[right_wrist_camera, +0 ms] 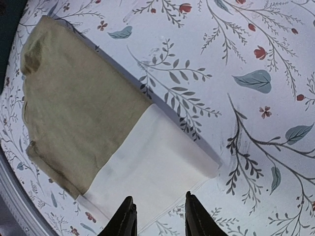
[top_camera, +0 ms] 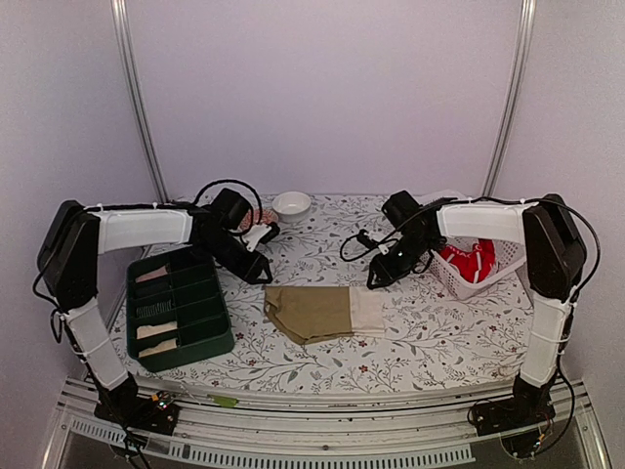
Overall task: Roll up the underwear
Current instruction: Smooth out the underwear.
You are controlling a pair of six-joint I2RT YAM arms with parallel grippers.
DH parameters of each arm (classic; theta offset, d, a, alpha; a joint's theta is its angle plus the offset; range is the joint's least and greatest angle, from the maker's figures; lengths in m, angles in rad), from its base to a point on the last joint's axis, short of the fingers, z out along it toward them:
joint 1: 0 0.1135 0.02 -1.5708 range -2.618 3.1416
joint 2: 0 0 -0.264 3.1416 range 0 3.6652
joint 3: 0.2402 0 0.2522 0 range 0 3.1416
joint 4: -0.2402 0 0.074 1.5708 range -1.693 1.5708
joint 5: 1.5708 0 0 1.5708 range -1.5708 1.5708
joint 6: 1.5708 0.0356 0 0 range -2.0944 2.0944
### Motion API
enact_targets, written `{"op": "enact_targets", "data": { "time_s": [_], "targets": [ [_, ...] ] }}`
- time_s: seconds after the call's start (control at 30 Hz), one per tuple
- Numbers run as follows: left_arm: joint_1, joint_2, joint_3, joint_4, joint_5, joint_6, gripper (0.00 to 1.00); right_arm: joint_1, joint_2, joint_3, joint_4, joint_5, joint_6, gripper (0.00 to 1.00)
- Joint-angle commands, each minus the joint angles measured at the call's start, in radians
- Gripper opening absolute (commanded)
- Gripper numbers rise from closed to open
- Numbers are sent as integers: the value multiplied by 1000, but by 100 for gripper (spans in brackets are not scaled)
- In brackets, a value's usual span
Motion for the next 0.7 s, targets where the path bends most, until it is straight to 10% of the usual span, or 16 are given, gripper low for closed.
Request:
{"op": "enact_targets", "data": {
  "time_s": [0.0,0.67],
  "targets": [
    [-55,-133,-86,57,88,11,43,-2,-133,-53,-13,-151,51,33],
    [-300,38,-161,301,269,-79,20,54,-60,-330,153,-370,171,11]
  ]
}}
